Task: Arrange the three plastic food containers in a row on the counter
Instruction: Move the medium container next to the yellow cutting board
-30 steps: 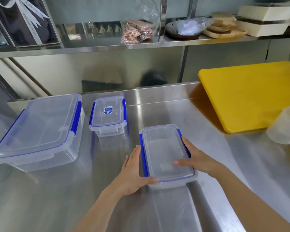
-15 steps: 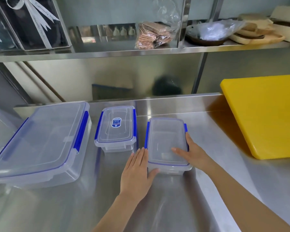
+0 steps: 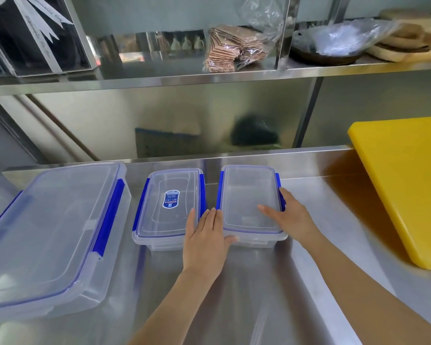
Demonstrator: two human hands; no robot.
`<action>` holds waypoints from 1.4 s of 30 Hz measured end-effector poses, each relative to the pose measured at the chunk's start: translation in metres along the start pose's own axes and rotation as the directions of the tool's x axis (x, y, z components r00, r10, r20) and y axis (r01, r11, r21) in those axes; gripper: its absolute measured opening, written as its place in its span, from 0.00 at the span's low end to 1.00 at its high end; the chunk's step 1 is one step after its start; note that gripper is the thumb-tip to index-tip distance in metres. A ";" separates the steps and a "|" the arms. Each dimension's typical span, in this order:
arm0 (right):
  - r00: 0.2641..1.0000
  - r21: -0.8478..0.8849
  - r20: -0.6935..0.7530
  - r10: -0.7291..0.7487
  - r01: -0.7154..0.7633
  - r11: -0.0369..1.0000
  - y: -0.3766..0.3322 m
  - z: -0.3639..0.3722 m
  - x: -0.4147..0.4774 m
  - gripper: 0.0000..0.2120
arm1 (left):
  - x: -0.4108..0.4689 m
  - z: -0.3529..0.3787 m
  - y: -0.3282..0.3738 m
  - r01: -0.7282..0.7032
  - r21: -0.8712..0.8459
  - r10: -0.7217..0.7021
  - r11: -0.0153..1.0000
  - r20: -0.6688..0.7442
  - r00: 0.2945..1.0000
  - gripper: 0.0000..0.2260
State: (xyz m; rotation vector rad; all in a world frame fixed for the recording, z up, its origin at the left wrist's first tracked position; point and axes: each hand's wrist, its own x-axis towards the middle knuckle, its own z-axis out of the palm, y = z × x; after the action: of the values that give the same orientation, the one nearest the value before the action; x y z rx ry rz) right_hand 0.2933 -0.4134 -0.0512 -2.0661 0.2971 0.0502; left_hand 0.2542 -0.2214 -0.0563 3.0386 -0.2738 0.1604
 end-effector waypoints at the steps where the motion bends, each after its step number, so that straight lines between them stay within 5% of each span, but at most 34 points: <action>1: 0.997 -0.029 -0.076 0.001 -0.004 1.000 -0.001 0.001 -0.002 0.28 | 0.000 -0.002 0.003 0.032 -0.074 -0.029 0.997 0.037 0.999 0.30; 6: 0.969 0.016 -0.203 0.139 -0.138 0.990 0.011 0.011 -0.014 0.29 | 0.009 -0.019 0.016 0.264 -0.492 -0.234 0.830 0.123 0.964 0.27; 11: 0.974 0.193 -0.127 0.188 -0.162 0.968 0.039 -0.033 -0.008 0.13 | 0.041 -0.023 0.078 0.405 -0.528 -0.263 0.747 0.325 0.909 0.21; 18: 0.927 0.230 -0.292 0.235 -0.170 0.958 0.067 -0.071 -0.010 0.16 | 0.033 -0.002 0.132 0.414 -0.651 -0.230 0.636 0.352 0.907 0.17; 42: 0.873 0.066 -0.443 0.202 -0.193 0.979 0.080 -0.116 0.008 0.16 | 0.045 0.003 0.183 0.293 -0.631 -0.100 0.719 0.323 0.941 0.20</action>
State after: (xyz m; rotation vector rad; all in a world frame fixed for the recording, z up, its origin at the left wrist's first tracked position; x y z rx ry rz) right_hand 0.2720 -0.5527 -0.0638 -2.0018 0.7913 -0.3106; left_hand 0.2650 -0.4087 -0.0403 2.3188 -0.0007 -0.3099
